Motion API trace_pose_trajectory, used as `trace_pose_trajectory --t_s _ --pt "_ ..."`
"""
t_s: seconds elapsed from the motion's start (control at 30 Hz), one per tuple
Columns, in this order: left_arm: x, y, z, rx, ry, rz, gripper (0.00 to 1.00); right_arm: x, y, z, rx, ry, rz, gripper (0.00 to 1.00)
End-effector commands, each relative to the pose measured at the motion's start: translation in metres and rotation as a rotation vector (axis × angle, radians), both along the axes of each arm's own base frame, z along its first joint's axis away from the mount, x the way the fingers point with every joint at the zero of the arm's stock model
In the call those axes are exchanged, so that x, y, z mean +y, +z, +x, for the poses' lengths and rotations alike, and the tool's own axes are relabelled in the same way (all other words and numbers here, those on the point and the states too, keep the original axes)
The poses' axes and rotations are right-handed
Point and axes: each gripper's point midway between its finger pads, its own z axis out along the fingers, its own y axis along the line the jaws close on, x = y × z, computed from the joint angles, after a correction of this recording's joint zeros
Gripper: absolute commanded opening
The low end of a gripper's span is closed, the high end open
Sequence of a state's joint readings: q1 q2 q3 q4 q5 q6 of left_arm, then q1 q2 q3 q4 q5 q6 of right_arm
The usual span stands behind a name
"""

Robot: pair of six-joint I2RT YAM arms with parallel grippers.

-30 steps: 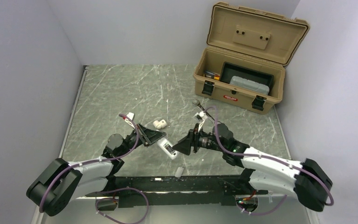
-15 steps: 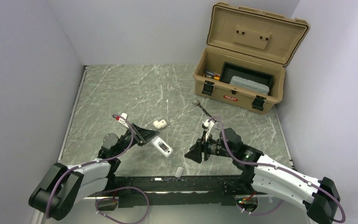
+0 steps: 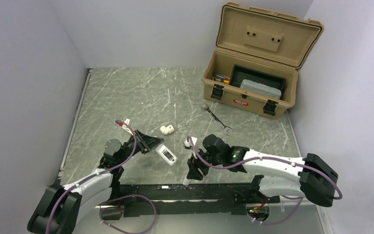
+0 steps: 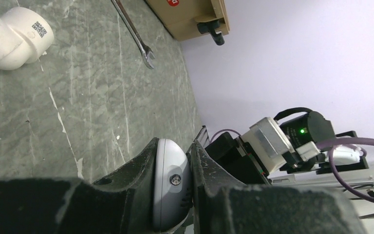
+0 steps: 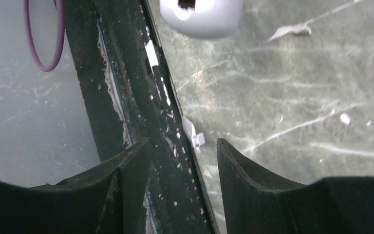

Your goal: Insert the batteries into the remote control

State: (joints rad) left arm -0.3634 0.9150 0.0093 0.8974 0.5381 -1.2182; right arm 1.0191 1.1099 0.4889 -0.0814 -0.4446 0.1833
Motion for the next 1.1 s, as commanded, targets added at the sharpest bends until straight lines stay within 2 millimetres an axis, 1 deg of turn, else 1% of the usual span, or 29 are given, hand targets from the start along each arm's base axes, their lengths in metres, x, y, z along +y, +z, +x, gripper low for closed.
trace_pose_trajectory --t_s 0.0,0.1,0.17,0.43,0.6,0.77,0.83,0.93,1.07 --pt "0.004 -0.010 -0.008 -0.007 -0.012 0.019 0.00 0.020 0.017 0.019 -0.147 0.058 0.023 0.55" --pt "0.005 -0.011 -0.008 -0.005 -0.008 0.019 0.00 0.023 0.015 0.021 -0.158 0.074 0.024 0.55" --pt "0.006 -0.011 -0.008 -0.005 -0.007 0.016 0.00 0.023 0.010 0.021 -0.152 0.080 0.001 0.55" --pt "0.008 -0.014 -0.009 0.002 -0.008 0.015 0.00 0.023 -0.003 0.012 -0.099 0.116 -0.030 0.51" --pt "0.008 -0.013 -0.009 0.003 -0.008 0.009 0.00 0.025 -0.009 0.008 -0.073 0.136 -0.043 0.44" --pt "0.009 -0.014 -0.009 0.004 -0.009 0.009 0.00 0.027 -0.014 0.006 -0.055 0.148 -0.054 0.40" --pt "0.009 -0.014 -0.009 0.005 -0.007 0.011 0.00 0.028 -0.015 0.005 -0.047 0.155 -0.052 0.38" --pt "0.009 -0.015 -0.009 0.007 -0.006 0.012 0.00 0.029 -0.015 0.002 -0.025 0.166 -0.046 0.29" --pt "0.010 -0.015 -0.009 0.007 -0.005 0.013 0.00 0.030 -0.016 -0.006 0.017 0.188 -0.044 0.26"
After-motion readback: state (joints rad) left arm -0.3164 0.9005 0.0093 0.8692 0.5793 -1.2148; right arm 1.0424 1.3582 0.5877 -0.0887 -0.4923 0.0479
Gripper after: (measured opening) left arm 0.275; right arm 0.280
